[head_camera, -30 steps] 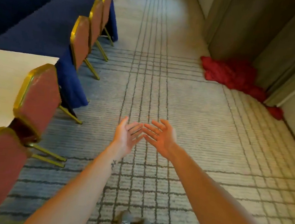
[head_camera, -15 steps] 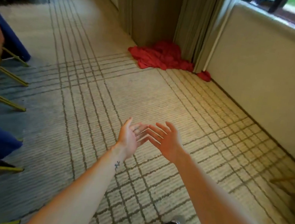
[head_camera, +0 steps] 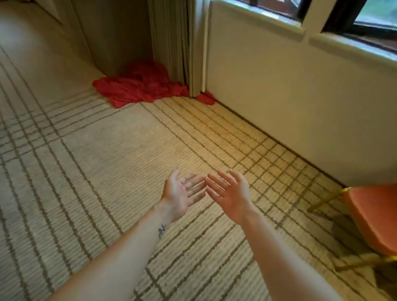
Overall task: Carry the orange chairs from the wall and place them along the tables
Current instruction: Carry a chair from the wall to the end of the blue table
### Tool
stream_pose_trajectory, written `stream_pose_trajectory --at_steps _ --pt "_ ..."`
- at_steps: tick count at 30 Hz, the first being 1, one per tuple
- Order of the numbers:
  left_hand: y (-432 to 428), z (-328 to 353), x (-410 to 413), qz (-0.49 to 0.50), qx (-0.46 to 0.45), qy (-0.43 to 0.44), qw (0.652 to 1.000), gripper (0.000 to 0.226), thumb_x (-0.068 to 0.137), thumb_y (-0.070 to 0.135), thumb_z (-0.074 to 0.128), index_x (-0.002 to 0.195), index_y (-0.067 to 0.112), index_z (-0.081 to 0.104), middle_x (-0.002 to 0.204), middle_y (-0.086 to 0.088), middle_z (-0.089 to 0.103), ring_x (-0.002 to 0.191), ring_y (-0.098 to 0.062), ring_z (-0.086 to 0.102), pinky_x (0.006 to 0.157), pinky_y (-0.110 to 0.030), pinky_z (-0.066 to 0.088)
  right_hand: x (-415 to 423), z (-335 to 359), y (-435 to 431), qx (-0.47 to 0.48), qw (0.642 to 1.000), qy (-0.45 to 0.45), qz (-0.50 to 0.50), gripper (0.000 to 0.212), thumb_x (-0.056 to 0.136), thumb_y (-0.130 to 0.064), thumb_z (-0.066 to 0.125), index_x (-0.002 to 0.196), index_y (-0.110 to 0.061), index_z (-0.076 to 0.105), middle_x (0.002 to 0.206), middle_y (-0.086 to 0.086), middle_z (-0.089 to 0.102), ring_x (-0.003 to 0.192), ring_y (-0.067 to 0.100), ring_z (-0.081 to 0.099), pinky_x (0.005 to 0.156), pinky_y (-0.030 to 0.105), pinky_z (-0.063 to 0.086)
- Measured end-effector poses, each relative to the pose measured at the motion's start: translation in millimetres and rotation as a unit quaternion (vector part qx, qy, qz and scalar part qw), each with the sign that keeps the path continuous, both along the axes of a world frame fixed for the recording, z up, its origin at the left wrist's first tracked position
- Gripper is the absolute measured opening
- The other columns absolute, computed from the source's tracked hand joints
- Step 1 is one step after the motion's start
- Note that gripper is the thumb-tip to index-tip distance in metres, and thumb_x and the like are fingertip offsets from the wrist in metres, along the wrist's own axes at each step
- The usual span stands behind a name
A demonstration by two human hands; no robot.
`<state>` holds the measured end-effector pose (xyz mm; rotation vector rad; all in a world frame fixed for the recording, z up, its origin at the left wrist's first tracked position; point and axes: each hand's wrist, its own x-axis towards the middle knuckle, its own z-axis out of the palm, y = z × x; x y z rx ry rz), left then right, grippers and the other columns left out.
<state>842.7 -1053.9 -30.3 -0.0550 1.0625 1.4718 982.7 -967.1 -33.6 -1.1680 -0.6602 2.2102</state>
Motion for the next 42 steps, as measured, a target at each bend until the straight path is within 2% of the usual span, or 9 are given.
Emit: stream_pose_trajectory --at_steps 4,8,16,19,24,34,39,42 --pt "63.7 -5.0 40.6 -0.051 -0.012 -0.001 0.999 0.063 0.107 0.049 0.03 0.14 0.0 0.047 0.13 -0.021 0.065 0.119 -0.034 0.063 0.103 -0.05 0.048 51.3 -4.0 49.7 0.003 0.998 -0.002 -0.061 0.044 0.101 -0.035 0.047 0.132 -0.005 0.055 0.12 0.019 0.071 0.11 0.034 0.07 0.104 0.048 0.05" --pt "126.4 -11.1 75.5 -0.114 -0.021 0.011 0.993 0.063 0.106 0.05 0.03 0.14 0.001 0.049 0.128 -0.019 0.066 0.119 -0.034 0.063 0.109 -0.051 0.045 94.6 -10.8 93.1 -0.01 0.992 -0.004 -0.125 0.046 0.1 -0.035 0.048 0.134 -0.006 0.056 0.121 0.018 0.071 0.11 0.033 0.069 0.104 0.047 0.05" --pt "273.8 -35.7 126.8 -0.228 -0.021 0.007 0.974 0.062 0.106 0.05 0.03 0.14 0.003 0.049 0.128 -0.018 0.068 0.119 -0.033 0.065 0.108 -0.051 0.047 154.3 -33.5 205.4 -0.024 0.97 -0.022 -0.24 0.048 0.101 -0.036 0.045 0.138 -0.006 0.052 0.123 0.018 0.069 0.11 0.033 0.069 0.101 0.046 0.052" --pt "334.6 -49.9 138.3 -0.265 -0.032 -0.001 0.964 0.064 0.106 0.051 0.03 0.144 0.003 0.047 0.131 -0.018 0.066 0.121 -0.034 0.063 0.111 -0.052 0.044 168.6 -34.9 250.9 -0.026 0.959 -0.023 -0.283 0.048 0.102 -0.036 0.044 0.139 -0.006 0.051 0.126 0.018 0.067 0.114 0.034 0.067 0.107 0.048 0.048" --pt "430.9 -43.4 165.1 -0.338 -0.035 -0.012 0.94 0.063 0.106 0.051 0.029 0.146 0.006 0.046 0.135 -0.017 0.064 0.121 -0.034 0.063 0.112 -0.051 0.043 193.1 -21.1 319.5 -0.024 0.937 -0.022 -0.347 0.048 0.102 -0.036 0.044 0.139 -0.007 0.051 0.126 0.018 0.068 0.114 0.034 0.067 0.106 0.049 0.048" --pt "551.5 -31.6 241.8 -0.441 -0.035 0.019 0.896 0.059 0.106 0.051 0.031 0.14 0.009 0.053 0.126 -0.015 0.07 0.116 -0.032 0.067 0.107 -0.05 0.047 263.9 -6.4 410.5 -0.013 0.889 -0.017 -0.458 0.046 0.1 -0.035 0.046 0.136 -0.006 0.054 0.12 0.017 0.071 0.11 0.034 0.069 0.104 0.048 0.05" --pt "604.6 -39.8 301.3 -0.478 -0.045 0.031 0.877 0.054 0.106 0.049 0.033 0.135 0.011 0.058 0.121 -0.015 0.073 0.115 -0.033 0.067 0.097 -0.045 0.051 332.1 -14.7 454.6 -0.004 0.861 -0.014 -0.508 0.047 0.1 -0.033 0.045 0.136 -0.004 0.054 0.122 0.018 0.07 0.112 0.033 0.069 0.106 0.048 0.049" --pt "643.7 -36.4 351.4 -0.501 -0.039 0.034 0.864 0.053 0.106 0.047 0.033 0.133 0.01 0.06 0.122 -0.015 0.072 0.117 -0.034 0.066 0.101 -0.046 0.05 394.6 -7.2 491.4 0.009 0.842 -0.005 -0.54 0.046 0.1 -0.033 0.046 0.135 -0.004 0.055 0.12 0.017 0.071 0.113 0.033 0.068 0.108 0.048 0.047"
